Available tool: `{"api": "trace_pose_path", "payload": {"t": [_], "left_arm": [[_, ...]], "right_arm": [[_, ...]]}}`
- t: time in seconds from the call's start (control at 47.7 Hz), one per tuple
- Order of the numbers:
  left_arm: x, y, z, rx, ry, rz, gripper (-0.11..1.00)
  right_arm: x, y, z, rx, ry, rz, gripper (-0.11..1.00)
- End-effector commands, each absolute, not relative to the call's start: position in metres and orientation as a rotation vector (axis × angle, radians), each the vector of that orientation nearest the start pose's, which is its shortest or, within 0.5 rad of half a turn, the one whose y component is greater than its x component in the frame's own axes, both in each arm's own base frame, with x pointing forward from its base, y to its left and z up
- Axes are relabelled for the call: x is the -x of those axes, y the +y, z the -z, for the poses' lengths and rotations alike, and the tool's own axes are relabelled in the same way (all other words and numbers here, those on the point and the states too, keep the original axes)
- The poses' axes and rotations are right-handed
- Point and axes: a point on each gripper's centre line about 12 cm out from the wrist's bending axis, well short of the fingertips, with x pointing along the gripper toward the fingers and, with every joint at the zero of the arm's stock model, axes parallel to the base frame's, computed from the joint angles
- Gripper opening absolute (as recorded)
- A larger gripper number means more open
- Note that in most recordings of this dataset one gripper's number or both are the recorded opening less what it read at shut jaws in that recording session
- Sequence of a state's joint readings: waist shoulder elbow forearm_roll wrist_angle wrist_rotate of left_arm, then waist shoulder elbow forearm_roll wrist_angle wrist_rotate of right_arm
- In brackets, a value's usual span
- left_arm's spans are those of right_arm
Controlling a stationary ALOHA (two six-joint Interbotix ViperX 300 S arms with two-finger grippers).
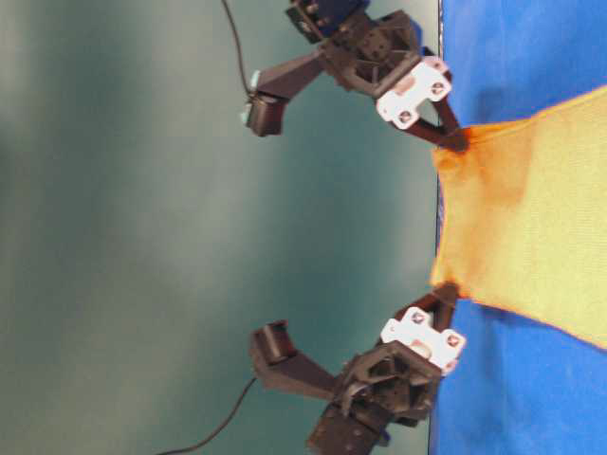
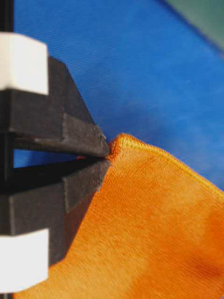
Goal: Fold the orange towel.
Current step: 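Move both grippers to the top corners of the towel and pinch, then pull the top corners down toward the bottom edge, folding again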
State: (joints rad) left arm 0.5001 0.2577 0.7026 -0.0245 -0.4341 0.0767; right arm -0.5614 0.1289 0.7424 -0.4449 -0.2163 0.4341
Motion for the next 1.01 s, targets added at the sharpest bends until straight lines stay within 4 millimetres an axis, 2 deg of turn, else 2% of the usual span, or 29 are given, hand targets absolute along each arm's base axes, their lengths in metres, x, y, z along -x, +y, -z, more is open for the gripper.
{"api": "trace_pose_path", "payload": {"t": [0.0, 0.231, 0.398, 0.545, 0.734, 0.797, 0.985], "left_arm": [[-0.361, 0.197, -0.117, 0.061, 0.476, -0.485, 0.02], [-0.362, 0.193, -0.117, 0.062, 0.489, -0.475, 0.02], [-0.36, 0.176, -0.128, 0.056, 0.505, -0.438, 0.02], [-0.353, 0.151, -0.148, 0.037, 0.483, -0.389, 0.02], [-0.344, 0.107, -0.174, 0.003, 0.429, -0.289, 0.02], [-0.342, 0.089, -0.177, -0.006, 0.423, -0.244, 0.02], [-0.34, 0.049, -0.169, -0.023, 0.457, -0.133, 0.02]], "right_arm": [[-0.333, -0.196, -0.133, -0.198, 0.598, 0.452, 0.03], [-0.333, -0.195, -0.134, -0.197, 0.598, 0.452, 0.03], [-0.333, -0.179, -0.145, -0.183, 0.587, 0.422, 0.03], [-0.33, -0.148, -0.162, -0.159, 0.593, 0.373, 0.03], [-0.326, -0.102, -0.174, -0.139, 0.604, 0.283, 0.03], [-0.326, -0.089, -0.175, -0.138, 0.609, 0.254, 0.03], [-0.327, -0.06, -0.171, -0.145, 0.637, 0.191, 0.03]]}}
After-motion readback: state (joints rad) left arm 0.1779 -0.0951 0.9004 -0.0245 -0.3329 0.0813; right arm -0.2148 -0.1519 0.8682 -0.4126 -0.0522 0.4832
